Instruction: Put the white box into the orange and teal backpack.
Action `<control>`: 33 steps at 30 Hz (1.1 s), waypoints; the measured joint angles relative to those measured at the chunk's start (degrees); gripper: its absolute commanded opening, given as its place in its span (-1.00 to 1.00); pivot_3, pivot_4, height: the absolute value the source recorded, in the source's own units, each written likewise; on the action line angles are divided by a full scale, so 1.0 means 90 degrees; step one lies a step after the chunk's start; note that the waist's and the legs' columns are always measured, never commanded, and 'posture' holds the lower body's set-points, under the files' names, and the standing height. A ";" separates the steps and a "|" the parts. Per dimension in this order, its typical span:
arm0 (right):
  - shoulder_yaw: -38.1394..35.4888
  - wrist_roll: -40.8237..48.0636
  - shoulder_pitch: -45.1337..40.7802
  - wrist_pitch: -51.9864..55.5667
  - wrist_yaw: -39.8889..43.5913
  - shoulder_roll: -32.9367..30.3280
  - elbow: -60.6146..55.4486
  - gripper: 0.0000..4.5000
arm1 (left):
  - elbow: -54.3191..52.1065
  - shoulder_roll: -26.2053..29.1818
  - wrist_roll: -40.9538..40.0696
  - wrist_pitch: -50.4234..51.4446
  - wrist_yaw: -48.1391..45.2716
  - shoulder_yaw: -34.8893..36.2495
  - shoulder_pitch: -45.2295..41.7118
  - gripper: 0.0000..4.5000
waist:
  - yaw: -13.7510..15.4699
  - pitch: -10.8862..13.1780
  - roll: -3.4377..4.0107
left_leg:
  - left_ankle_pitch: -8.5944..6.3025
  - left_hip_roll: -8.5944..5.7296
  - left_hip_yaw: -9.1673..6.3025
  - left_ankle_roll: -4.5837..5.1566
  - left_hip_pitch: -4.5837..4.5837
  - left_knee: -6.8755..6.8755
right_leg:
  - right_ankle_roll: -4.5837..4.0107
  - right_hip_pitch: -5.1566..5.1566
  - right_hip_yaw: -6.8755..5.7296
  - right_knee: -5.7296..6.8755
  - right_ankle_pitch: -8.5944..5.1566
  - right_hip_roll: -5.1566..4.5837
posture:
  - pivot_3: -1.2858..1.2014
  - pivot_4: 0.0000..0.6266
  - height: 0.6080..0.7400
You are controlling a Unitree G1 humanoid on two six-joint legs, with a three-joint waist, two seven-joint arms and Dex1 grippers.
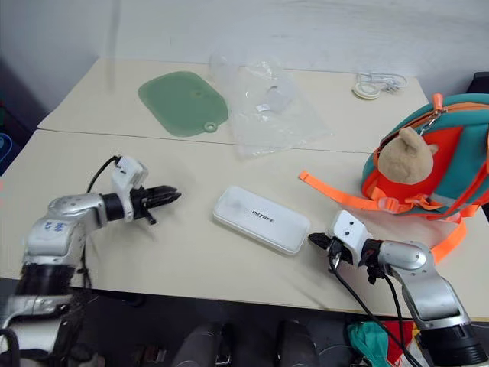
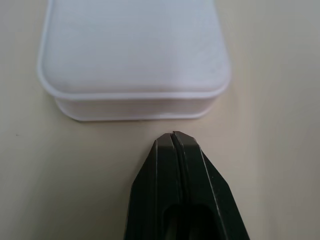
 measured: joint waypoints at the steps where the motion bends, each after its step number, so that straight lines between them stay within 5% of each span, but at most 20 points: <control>1: 0.0016 0.0018 0.0008 0.0084 -0.0002 0.0001 -0.0060 -1.00 | 0.0183 -0.0130 0.0059 -0.0111 0.0003 -0.0138 -0.0139 -0.63 | -0.0007 0.0000 -0.0001 | 0.0000 0.0000 0.0006 0.0001 -0.0001 0.0000 | 0.0002 -0.0001 -0.0008 -0.0001 0.0001 0.0005 | 0.03 -0.52 1.00; 12: 0.0011 0.0007 -0.0021 0.0437 -0.0382 0.0067 -0.0232 -1.00 | 0.1104 -0.0933 0.0314 -0.0793 -0.0303 -0.0904 -0.0818 -0.63 | -0.0048 0.0000 -0.0001 | 0.0004 0.0003 0.0025 0.0006 0.0005 0.0004 | 0.0006 -0.0007 -0.0027 0.0004 0.0003 0.0014 | 0.03 -0.52 1.00; 33: 0.0229 -0.0485 -0.0997 -0.0480 -0.0165 -0.0100 0.1170 -1.00 | -0.1804 -0.0172 -0.0251 0.1029 -0.0196 -0.0473 0.1157 -0.63 | -0.0153 0.0000 -0.0001 | 0.0004 0.0009 0.0018 0.0003 0.0009 0.0001 | 0.0005 -0.0002 0.0011 -0.0001 0.0002 0.0000 | 0.03 -0.52 1.00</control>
